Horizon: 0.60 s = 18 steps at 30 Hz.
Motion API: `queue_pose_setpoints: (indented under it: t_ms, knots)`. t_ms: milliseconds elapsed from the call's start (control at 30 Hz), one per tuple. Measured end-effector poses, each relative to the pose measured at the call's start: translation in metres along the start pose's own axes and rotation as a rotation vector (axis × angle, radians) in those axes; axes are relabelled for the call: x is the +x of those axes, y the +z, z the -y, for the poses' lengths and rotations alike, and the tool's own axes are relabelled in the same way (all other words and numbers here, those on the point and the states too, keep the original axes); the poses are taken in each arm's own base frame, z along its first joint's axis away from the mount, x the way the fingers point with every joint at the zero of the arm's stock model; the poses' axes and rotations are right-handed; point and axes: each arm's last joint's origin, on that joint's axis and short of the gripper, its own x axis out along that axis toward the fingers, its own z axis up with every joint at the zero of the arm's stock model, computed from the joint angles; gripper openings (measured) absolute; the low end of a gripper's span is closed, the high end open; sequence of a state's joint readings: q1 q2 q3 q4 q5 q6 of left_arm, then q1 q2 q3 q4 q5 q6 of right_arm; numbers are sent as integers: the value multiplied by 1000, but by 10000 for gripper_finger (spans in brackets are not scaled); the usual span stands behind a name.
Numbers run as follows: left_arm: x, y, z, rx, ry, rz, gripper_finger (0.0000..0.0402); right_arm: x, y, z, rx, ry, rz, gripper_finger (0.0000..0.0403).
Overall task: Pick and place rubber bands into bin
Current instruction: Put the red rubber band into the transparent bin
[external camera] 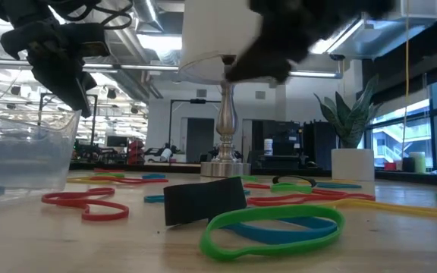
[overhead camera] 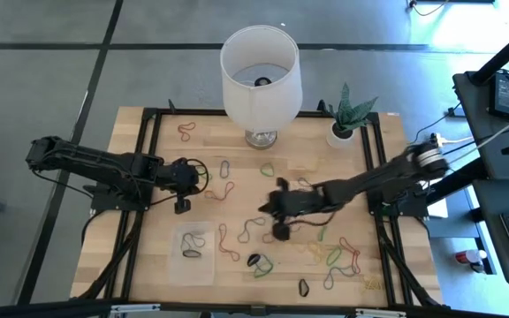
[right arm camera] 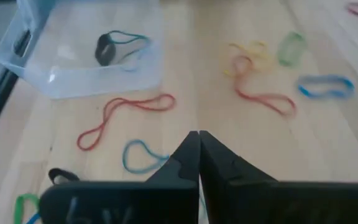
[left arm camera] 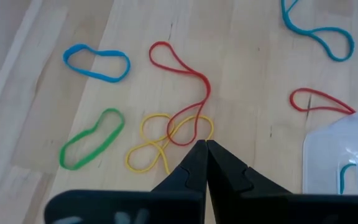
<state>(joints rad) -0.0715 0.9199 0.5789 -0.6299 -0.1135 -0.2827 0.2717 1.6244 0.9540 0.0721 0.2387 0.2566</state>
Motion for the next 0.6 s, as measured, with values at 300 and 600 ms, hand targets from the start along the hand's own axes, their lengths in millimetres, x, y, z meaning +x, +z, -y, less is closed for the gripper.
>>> queue_pose_setpoints:
  t_ms: [300, 600]
  knots:
    - [0, 1, 0, 13, -2, 11, 4, -43, -67, 29, 93, -37, -26, 6]
    - [2, 7, -14, -184, 174, 78, 48, -49, -86, 44, 77, -100, -50, 7]
